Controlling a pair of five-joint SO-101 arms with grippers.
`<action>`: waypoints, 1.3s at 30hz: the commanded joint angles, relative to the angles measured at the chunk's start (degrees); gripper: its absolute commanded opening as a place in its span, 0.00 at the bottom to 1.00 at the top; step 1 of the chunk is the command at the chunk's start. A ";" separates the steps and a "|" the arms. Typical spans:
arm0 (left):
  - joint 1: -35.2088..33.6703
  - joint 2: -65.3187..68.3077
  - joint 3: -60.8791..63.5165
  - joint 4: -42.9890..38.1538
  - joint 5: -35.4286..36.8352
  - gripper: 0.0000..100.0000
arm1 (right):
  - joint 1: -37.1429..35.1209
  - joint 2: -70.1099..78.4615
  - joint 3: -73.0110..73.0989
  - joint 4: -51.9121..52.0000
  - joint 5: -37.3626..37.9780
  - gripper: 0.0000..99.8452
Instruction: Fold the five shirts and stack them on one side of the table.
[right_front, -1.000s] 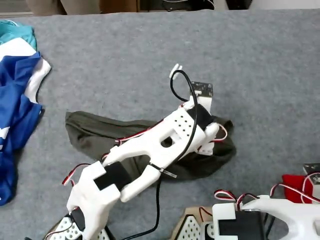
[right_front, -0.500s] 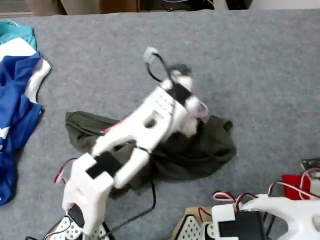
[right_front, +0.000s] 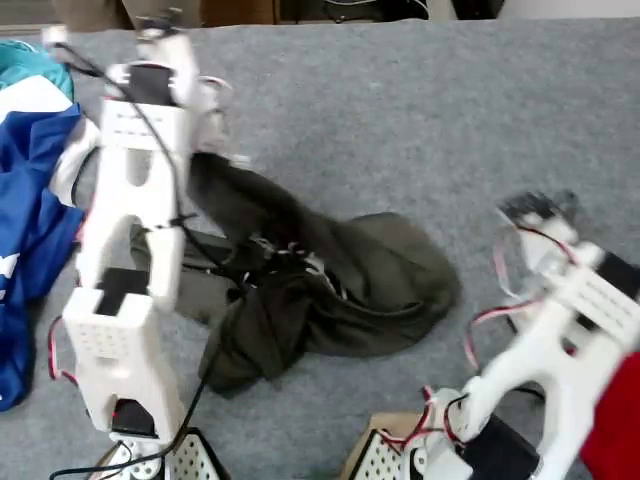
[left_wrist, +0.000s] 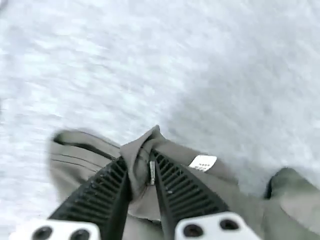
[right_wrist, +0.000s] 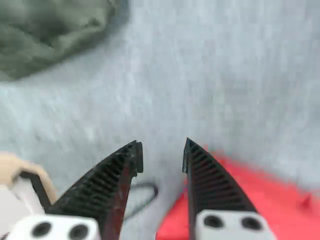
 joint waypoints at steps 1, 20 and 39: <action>-5.98 -0.75 -2.99 0.00 -2.90 0.02 | -15.08 0.48 -5.93 0.26 -7.30 0.15; -12.66 -0.75 9.76 -6.68 -9.14 0.02 | -43.91 42.33 -39.08 -13.01 -31.12 0.15; -13.89 -0.84 8.09 -6.07 -20.31 0.02 | -51.56 48.31 -31.78 7.56 -24.26 0.11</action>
